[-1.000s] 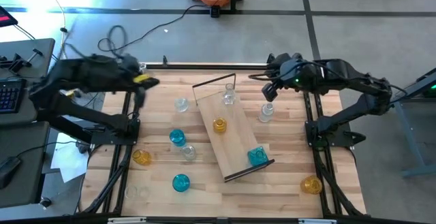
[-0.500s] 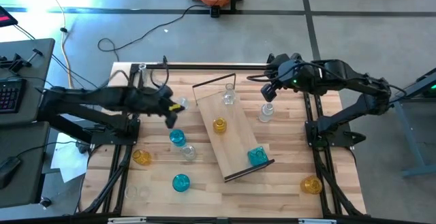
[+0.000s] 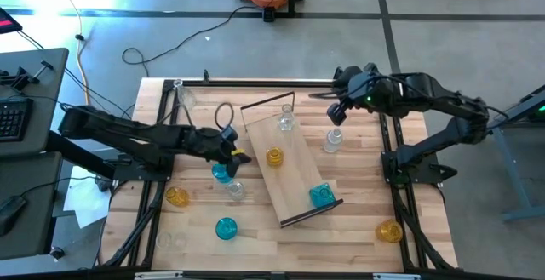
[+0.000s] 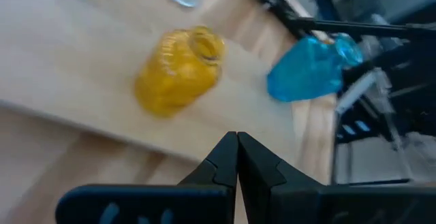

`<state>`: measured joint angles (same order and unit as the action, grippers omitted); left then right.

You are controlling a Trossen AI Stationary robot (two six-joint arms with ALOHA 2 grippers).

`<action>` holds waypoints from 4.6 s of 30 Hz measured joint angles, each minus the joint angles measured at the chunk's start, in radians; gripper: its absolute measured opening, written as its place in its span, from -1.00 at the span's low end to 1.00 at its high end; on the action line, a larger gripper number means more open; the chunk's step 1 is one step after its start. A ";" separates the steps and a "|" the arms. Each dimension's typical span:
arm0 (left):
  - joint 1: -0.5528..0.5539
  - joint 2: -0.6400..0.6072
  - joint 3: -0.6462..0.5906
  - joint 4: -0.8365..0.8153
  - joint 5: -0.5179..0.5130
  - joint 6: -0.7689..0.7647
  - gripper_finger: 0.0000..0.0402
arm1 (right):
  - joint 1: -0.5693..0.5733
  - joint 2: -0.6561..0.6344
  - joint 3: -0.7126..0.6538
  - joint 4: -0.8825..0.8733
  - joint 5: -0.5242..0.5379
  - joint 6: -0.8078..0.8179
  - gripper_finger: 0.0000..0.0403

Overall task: Sort vases onto shelf
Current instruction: Put the yellow crystal vase on the shelf

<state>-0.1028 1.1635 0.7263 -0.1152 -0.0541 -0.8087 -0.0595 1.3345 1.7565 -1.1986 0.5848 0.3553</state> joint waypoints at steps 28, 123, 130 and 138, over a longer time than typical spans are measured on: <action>0.034 0.284 0.001 0.267 -0.010 -0.113 -0.99 | -0.073 -0.087 0.000 0.128 -0.039 -0.125 -1.00; 0.183 0.460 0.079 0.221 0.055 0.035 -0.99 | -0.062 -0.086 0.000 0.170 -0.078 -0.129 -1.00; 0.204 0.460 0.079 0.308 0.076 0.028 -0.99 | -0.062 -0.086 0.000 0.172 -0.077 -0.129 -1.00; 0.232 0.460 0.117 0.312 0.076 0.035 -0.99 | -0.062 -0.086 0.000 0.173 -0.077 -0.129 -1.00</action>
<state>0.1295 1.6230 0.8433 0.1970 0.0216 -0.7742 -0.1219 1.2480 1.7569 -1.0260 0.5077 0.2260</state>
